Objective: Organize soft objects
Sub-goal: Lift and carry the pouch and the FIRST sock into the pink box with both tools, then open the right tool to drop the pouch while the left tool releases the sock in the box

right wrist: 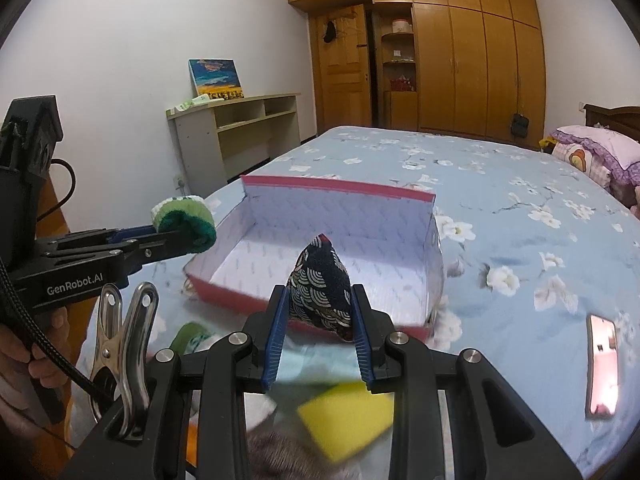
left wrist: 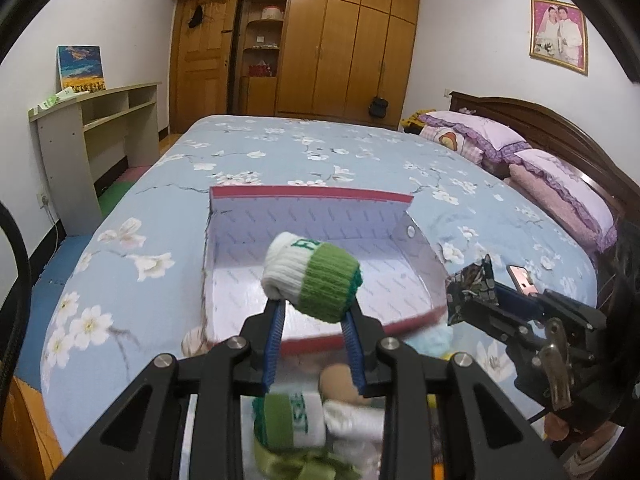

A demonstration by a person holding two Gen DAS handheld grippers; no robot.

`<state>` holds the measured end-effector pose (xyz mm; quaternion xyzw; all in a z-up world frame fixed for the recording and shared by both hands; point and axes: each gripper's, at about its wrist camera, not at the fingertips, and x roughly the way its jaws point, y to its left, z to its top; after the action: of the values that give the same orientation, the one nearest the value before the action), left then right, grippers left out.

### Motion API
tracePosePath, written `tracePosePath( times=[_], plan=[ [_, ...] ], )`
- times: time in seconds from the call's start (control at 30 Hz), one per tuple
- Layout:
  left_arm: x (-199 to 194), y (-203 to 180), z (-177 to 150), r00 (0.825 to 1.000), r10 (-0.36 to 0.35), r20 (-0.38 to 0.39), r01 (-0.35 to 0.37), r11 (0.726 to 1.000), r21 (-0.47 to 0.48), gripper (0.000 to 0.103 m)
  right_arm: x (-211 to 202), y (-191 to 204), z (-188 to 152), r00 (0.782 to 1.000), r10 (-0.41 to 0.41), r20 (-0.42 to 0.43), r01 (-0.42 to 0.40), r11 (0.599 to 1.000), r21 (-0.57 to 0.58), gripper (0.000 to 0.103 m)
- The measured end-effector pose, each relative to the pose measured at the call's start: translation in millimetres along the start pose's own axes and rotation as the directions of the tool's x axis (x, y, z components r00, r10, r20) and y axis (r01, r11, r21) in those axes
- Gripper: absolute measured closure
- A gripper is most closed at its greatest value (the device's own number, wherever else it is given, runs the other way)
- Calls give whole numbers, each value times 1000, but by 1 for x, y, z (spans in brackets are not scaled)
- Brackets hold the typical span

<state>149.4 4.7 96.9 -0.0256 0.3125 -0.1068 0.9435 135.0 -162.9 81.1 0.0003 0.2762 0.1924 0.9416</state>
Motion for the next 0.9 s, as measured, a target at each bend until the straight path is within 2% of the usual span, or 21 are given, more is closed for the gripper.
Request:
tracePosePath(
  times=[0.5, 0.9],
  plan=[
    [82, 18, 27, 997, 19, -71, -21, 1000, -20, 74, 84, -45, 32, 996, -22, -91, 27, 998, 54, 71],
    [139, 30, 21, 984, 37, -176, -46, 998, -48, 74, 128, -65, 25, 986, -29, -163, 44, 995, 86, 71]
  ],
)
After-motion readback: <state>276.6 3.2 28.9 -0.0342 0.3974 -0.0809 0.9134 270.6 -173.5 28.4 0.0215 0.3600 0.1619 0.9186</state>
